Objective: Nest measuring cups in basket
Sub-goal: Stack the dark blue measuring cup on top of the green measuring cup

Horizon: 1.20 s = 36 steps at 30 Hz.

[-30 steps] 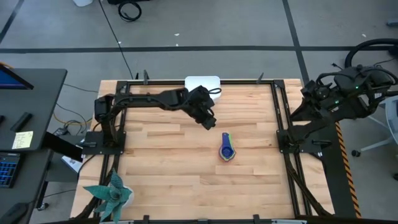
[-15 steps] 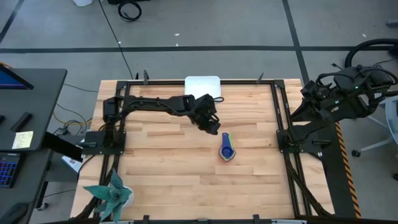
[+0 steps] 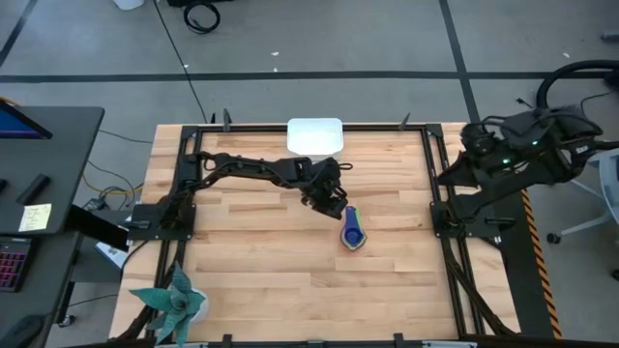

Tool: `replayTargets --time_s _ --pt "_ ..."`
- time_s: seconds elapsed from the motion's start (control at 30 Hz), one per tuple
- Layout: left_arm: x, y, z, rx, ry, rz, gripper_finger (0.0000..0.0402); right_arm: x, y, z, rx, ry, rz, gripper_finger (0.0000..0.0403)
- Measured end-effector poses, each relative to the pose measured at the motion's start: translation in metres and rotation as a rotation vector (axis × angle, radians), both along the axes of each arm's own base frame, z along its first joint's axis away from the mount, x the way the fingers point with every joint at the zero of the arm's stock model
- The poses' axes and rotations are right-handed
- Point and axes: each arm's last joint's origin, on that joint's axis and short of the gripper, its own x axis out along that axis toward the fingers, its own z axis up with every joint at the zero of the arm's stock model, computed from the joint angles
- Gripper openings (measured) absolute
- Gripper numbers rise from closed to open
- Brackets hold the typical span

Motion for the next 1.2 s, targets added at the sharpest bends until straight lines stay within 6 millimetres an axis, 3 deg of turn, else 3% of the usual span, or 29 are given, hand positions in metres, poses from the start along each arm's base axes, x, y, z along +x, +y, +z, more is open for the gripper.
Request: replayTargets --time_s 0.37,0.83,1.2 --pt "0.000 0.002 0.001 0.093 -0.063 -0.102 0.0165 0.010 0.002 0.000 -0.005 -0.039 -0.001 0.0077" --pt "0.000 0.001 0.001 0.047 -0.030 -0.040 0.0174 0.013 0.002 -0.001 -0.022 -0.028 -0.003 0.0077" --pt "0.003 0.002 -0.005 0.000 -0.016 -0.014 0.0190 0.047 0.005 -0.029 0.010 0.012 -0.128 0.0077"
